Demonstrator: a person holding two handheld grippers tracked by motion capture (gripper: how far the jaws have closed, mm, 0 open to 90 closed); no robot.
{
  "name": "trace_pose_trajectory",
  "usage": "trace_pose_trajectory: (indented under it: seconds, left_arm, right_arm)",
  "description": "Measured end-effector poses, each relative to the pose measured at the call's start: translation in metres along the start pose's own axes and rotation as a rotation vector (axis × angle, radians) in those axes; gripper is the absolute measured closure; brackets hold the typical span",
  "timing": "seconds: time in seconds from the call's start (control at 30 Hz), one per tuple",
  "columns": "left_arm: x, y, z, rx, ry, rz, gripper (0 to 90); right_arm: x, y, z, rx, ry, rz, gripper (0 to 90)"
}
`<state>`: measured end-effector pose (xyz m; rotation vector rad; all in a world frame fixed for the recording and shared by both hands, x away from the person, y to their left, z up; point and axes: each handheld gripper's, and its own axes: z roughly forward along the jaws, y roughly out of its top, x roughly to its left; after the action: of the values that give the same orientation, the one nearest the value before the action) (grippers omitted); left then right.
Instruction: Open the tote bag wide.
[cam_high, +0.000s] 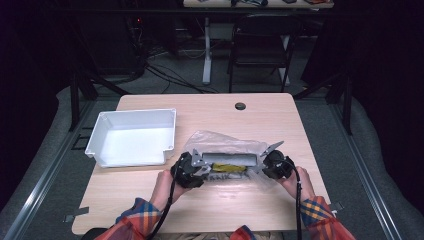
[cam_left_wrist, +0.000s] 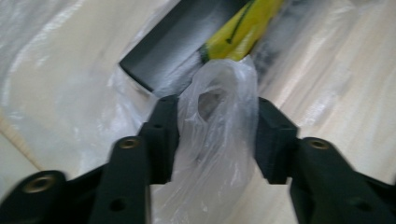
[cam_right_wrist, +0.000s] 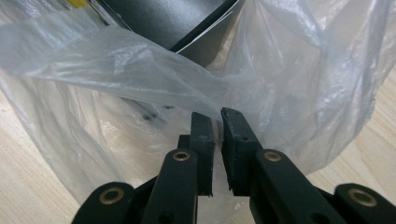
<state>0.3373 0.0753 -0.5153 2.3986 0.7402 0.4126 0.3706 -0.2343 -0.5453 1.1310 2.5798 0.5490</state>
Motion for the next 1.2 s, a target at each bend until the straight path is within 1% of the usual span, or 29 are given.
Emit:
trace_pose_trajectory:
  seconds: [0.07,0.1,0.13,0.17,0.2,0.23,0.3,0.33,0.37,0.4,0.47,0.5,0.57,0.6,0.67,0.7,0.73,0.77,0.8,0.83,0.87,0.9,0.97,1.0,1.03,1.07,1.1,1.17,1.2]
  left_arm:
    - [0.006,-0.002,0.002,0.006,0.006,-0.013,67.9]
    - [0.009,-0.004,0.003,0.011,0.014,-0.019,70.4]
    - [0.012,-0.005,0.005,0.016,0.020,-0.029,72.9]
    - [0.016,-0.006,0.006,0.022,0.024,-0.035,75.1]
    - [0.019,-0.007,0.008,0.031,0.037,-0.040,77.1]
    - [0.022,-0.008,0.010,0.037,0.040,-0.055,78.7]
    - [0.029,-0.010,0.015,0.058,0.049,-0.070,80.4]
    - [0.032,-0.011,0.018,0.067,0.057,-0.076,81.2]
    - [0.033,-0.012,0.020,0.079,0.057,-0.081,81.3]
    - [0.035,-0.013,0.024,0.096,0.063,-0.082,81.7]
    - [0.039,-0.015,0.032,0.124,0.062,-0.096,82.1]
    - [0.040,-0.015,0.035,0.131,0.064,-0.102,82.5]
    - [0.041,-0.016,0.038,0.141,0.061,-0.102,82.8]
    - [0.041,-0.016,0.038,0.148,0.062,-0.099,83.2]
    - [0.041,-0.015,0.038,0.157,0.068,-0.092,83.5]
    - [0.041,-0.016,0.039,0.157,0.070,-0.095,83.7]
    - [0.041,-0.016,0.039,0.157,0.074,-0.095,83.8]
    - [0.042,-0.016,0.039,0.163,0.068,-0.097,83.9]
    - [0.043,-0.017,0.040,0.167,0.069,-0.099,83.9]
    - [0.044,-0.017,0.040,0.167,0.066,-0.104,83.9]
    - [0.045,-0.018,0.040,0.171,0.065,-0.103,83.9]
    - [0.045,-0.018,0.040,0.173,0.064,-0.106,83.8]
    - [0.045,-0.018,0.040,0.175,0.065,-0.104,83.5]
    - [0.045,-0.018,0.041,0.175,0.065,-0.105,83.4]
    - [0.045,-0.018,0.041,0.176,0.069,-0.104,83.5]
    - [0.045,-0.018,0.041,0.178,0.070,-0.104,83.6]
    - [0.046,-0.018,0.041,0.183,0.067,-0.104,83.8]
    - [0.047,-0.019,0.041,0.188,0.067,-0.106,84.1]
    - [0.047,-0.020,0.041,0.191,0.065,-0.108,84.1]
  right_arm:
    - [-0.001,0.000,0.000,0.007,-0.004,-0.001,83.4]
    - [-0.001,0.000,0.000,0.007,-0.004,-0.001,83.5]
    - [-0.001,0.000,0.000,0.019,-0.007,-0.008,83.5]
    - [-0.001,-0.001,0.001,0.006,-0.001,0.006,83.5]
    - [-0.001,-0.001,0.002,-0.001,-0.007,0.012,83.5]
    - [-0.003,0.000,0.000,0.026,-0.005,-0.009,83.5]
    - [-0.004,0.000,0.001,0.028,-0.007,-0.007,83.5]
    - [-0.003,-0.001,0.002,0.010,-0.005,0.010,83.5]
    - [-0.004,-0.002,0.003,0.010,-0.005,0.012,83.5]
    - [-0.004,-0.001,0.002,0.023,-0.007,0.003,83.6]
    - [-0.005,-0.001,0.002,0.032,-0.003,0.001,83.6]
    - [-0.006,-0.001,0.002,0.038,-0.001,0.000,83.6]
    - [-0.007,-0.002,0.003,0.037,0.001,0.009,83.8]
    - [-0.007,-0.003,0.004,0.024,-0.004,0.022,83.9]
    - [-0.008,-0.004,0.004,0.022,-0.004,0.030,84.4]
    - [-0.009,-0.004,0.003,0.041,-0.011,0.019,84.8]
    - [-0.009,-0.005,0.005,0.019,-0.015,0.039,85.2]
    - [-0.011,-0.004,0.003,0.049,-0.015,0.016,85.5]
    - [-0.012,-0.004,0.002,0.058,-0.022,0.012,85.7]
    - [-0.011,-0.006,0.004,0.027,-0.023,0.042,85.7]
    - [-0.013,-0.006,0.004,0.038,-0.033,0.033,85.7]
    - [-0.013,-0.007,0.004,0.040,-0.035,0.039,85.7]
    - [-0.015,-0.007,0.003,0.055,-0.043,0.034,86.1]
    - [-0.016,-0.006,0.002,0.072,-0.058,0.025,86.5]
    - [-0.016,-0.006,0.002,0.079,-0.070,0.020,86.8]
    - [-0.016,-0.006,0.001,0.077,-0.075,0.020,87.2]
    - [-0.016,-0.006,0.001,0.079,-0.091,0.023,87.8]
    - [-0.016,-0.007,0.004,0.055,-0.115,0.047,88.2]
    - [-0.019,-0.006,0.001,0.101,-0.133,0.020,88.4]
